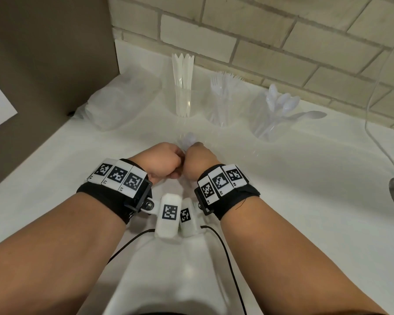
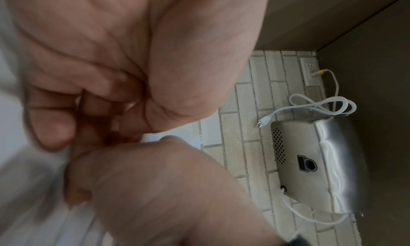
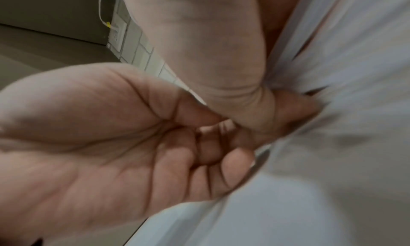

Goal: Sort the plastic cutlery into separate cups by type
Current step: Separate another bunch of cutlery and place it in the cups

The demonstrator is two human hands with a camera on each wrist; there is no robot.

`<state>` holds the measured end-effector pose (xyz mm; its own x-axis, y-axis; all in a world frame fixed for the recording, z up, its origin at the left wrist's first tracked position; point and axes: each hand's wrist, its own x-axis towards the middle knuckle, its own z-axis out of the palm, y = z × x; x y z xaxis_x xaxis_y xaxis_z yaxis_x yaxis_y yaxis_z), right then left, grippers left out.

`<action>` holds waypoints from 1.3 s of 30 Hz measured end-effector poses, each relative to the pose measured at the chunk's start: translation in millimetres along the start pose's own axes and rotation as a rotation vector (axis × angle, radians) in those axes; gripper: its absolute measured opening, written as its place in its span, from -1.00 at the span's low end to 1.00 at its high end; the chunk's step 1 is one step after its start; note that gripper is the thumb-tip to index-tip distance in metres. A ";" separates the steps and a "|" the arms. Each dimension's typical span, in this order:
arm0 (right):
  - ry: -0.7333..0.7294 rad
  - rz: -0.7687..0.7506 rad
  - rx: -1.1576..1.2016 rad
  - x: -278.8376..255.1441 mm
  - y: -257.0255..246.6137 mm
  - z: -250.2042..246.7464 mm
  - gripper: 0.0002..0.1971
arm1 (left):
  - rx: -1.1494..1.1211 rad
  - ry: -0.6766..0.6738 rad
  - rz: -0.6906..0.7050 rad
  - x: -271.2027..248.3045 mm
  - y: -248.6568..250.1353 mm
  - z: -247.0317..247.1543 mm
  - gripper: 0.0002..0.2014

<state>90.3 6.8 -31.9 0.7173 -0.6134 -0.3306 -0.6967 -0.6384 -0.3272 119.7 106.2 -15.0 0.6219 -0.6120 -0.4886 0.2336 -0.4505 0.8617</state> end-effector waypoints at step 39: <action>0.056 -0.455 1.283 -33.0 -12.3 -58.4 -0.89 | -0.999 -0.272 -0.013 -6.6 28.4 -10.5 -0.66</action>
<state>75.8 7.8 34.8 0.8621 -0.5041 0.0519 0.1014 0.0713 -0.9923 130.0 104.3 14.1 0.4539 -0.7930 -0.4063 0.8302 0.2107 0.5162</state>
